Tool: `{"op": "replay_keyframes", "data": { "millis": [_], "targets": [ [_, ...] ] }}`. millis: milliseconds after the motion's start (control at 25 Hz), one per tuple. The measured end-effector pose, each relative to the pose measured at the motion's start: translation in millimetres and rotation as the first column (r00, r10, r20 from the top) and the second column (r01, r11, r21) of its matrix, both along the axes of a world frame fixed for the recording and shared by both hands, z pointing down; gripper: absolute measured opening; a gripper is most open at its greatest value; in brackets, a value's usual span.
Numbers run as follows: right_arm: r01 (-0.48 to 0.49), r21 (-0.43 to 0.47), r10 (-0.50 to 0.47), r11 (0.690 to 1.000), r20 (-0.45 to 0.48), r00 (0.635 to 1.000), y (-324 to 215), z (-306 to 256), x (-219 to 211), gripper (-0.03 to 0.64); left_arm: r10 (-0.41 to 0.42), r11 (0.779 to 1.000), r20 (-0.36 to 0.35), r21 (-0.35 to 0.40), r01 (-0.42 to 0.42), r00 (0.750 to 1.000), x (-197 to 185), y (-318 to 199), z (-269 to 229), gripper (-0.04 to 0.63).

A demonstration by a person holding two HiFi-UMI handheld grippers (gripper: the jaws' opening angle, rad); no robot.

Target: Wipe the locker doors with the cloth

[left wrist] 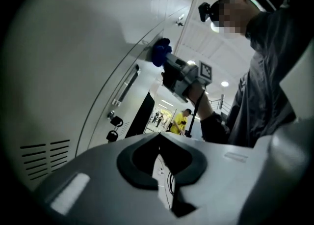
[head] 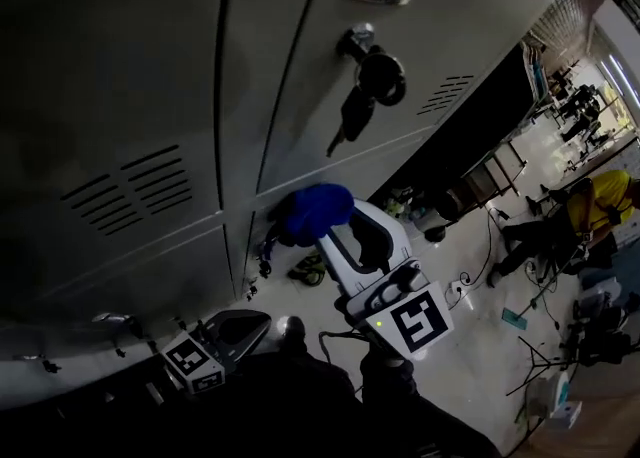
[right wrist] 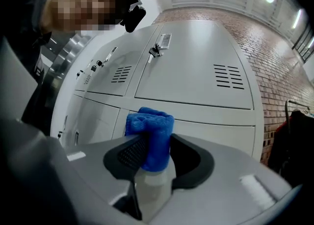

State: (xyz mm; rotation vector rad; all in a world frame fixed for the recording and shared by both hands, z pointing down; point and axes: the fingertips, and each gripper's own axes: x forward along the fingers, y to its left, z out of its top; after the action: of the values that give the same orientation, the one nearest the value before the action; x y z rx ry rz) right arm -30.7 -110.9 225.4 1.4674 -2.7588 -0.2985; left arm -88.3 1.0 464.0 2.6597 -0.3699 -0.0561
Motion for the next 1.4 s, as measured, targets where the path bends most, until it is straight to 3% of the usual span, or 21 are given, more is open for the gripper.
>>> {"op": "replay_keyframes", "data": {
  "millis": [200, 480, 840, 1120, 1400],
  "targets": [
    [-0.014, -0.004, 0.014, 1.0, 0.021, 1.0, -11.7, 0.5, 47.5, 0.149, -0.043, 0.999, 0.007, 0.009, 0.043, 0.999, 26.7, -8.8, -3.8, 0.0],
    [-0.125, -0.001, 0.125, 0.992, 0.046, 0.991, -36.5, 2.9, 122.7, 0.149, -0.057, 0.998, 0.02, 0.007, 0.057, 0.998, 75.2, -15.0, -8.2, 0.0],
    [-0.162, 0.014, 0.161, 0.987, 0.06, 0.985, -50.9, -0.2, 174.1, 0.147, -0.095, 0.995, 0.006, 0.02, 0.095, 0.995, 121.8, -25.1, -8.8, 0.0],
    [-0.138, 0.024, 0.137, 0.99, 0.065, 0.988, -54.1, -2.2, 180.3, 0.147, -0.128, 0.992, -0.005, 0.011, 0.128, 0.992, 133.9, -25.5, -4.6, 0.0],
    [-0.196, 0.024, 0.194, 0.98, 0.08, 0.978, -41.3, -0.3, 174.3, 0.127, -0.115, 0.993, 0.001, 0.015, 0.115, 0.993, 116.0, -11.4, -8.7, 0.0]
  ]
}}
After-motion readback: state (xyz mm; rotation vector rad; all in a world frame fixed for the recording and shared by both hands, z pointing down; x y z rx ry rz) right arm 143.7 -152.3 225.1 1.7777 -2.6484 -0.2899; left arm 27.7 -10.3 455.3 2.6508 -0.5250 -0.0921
